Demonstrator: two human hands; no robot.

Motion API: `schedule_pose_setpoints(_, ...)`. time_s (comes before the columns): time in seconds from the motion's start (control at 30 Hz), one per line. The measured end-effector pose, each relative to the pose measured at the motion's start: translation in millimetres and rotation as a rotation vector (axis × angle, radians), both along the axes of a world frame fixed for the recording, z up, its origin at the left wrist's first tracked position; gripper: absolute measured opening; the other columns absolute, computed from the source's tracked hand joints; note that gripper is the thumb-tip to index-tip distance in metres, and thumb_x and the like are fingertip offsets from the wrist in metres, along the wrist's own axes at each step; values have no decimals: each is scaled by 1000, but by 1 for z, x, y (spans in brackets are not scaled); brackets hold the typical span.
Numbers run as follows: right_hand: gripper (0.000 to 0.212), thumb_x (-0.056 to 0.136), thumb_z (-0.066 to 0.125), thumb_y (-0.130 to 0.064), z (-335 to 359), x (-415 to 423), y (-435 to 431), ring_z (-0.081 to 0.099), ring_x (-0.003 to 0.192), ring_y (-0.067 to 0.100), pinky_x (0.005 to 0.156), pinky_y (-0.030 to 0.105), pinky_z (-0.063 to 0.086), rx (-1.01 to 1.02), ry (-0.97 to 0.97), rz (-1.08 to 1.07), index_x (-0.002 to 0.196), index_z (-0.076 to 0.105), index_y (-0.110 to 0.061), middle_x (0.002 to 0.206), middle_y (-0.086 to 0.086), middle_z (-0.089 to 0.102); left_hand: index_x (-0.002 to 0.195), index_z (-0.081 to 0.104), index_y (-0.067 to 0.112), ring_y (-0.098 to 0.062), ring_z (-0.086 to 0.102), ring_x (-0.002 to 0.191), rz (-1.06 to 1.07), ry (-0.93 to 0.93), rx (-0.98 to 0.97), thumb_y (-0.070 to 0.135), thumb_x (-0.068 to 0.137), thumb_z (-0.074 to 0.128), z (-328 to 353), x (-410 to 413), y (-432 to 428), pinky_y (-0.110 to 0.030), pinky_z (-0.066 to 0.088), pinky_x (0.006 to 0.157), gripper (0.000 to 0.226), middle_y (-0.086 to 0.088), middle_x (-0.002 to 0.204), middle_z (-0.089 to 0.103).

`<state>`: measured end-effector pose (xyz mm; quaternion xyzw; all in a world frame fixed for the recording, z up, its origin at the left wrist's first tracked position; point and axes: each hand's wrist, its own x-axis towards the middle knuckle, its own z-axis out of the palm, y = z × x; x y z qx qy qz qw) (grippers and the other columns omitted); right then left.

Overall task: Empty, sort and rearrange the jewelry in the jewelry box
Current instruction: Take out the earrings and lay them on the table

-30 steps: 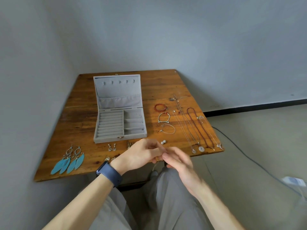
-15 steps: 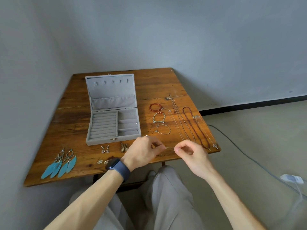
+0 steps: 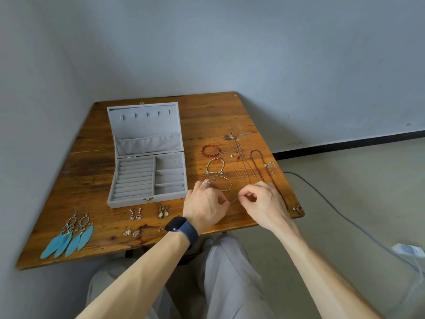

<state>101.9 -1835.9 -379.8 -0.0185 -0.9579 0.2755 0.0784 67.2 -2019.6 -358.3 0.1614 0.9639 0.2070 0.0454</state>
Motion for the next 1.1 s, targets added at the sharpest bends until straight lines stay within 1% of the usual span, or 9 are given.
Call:
schedule_pose_setpoints(0.07,8,92,66,-32,-3,-8,-3,56,90,16,80,24,38,36,14,20,95,73,-33,94,-8,62,90,78,33,-16,42,120,32,15,-25,48,91,60,-3,-3,-1,-37,41,97,23,10,132,54)
schedule_pose_setpoints(0.17,11,93,64,-33,-8,-17,-6,55,93,19,85,29,43,81,3,27,99,74,-31,98,-5,63,95,77,34,-16,41,122,44,37,-52,50,91,62,-6,-8,-2,-36,38,98,22,10,133,53)
schedule_pose_setpoints(0.27,13,93,64,-34,-11,-21,-9,48,91,16,79,31,46,122,-3,-2,101,74,-31,100,-5,63,97,75,34,-17,42,121,39,72,-71,49,91,63,-8,-12,-2,-36,39,98,21,8,132,53)
schedule_pose_setpoints(0.37,12,93,64,-35,-13,-22,-11,43,89,14,73,29,44,169,16,-21,98,74,-31,100,-7,63,101,74,34,-18,42,120,33,108,-108,48,92,61,-10,-15,-1,-37,38,98,21,7,132,54)
schedule_pose_setpoints(0.6,10,90,66,-33,-15,-19,-16,51,93,18,74,34,49,270,79,-34,93,74,-29,97,-9,69,103,72,32,-21,44,120,31,163,-167,48,92,57,-18,-18,-1,-40,37,99,24,4,129,58)
schedule_pose_setpoints(0.8,12,92,63,-33,-16,-18,-17,54,96,19,79,35,49,343,106,-9,94,74,-28,99,-10,70,104,72,27,-22,50,112,3,223,-220,41,95,53,-20,-18,0,-40,37,99,25,1,116,65)
schedule_pose_setpoints(0.93,8,88,68,-27,-17,-16,-20,58,91,22,75,37,49,371,153,-3,90,76,-25,94,-8,71,103,73,26,-22,52,107,-22,240,-246,38,97,49,-19,-17,-1,-40,36,98,27,2,109,70)
schedule_pose_setpoints(1.03,8,86,69,-28,-19,-14,-22,59,89,23,73,37,49,367,178,-2,89,76,-24,93,-8,71,100,73,24,-22,55,103,-21,247,-260,41,97,45,-18,-15,1,-40,36,98,33,2,103,70)
schedule_pose_setpoints(1.1,8,87,69,-29,-20,-14,-22,59,89,23,73,37,49,360,181,-10,89,76,-25,94,-8,70,102,72,23,-23,56,103,-33,250,-280,39,96,47,-19,-13,1,-41,36,99,30,1,104,70)
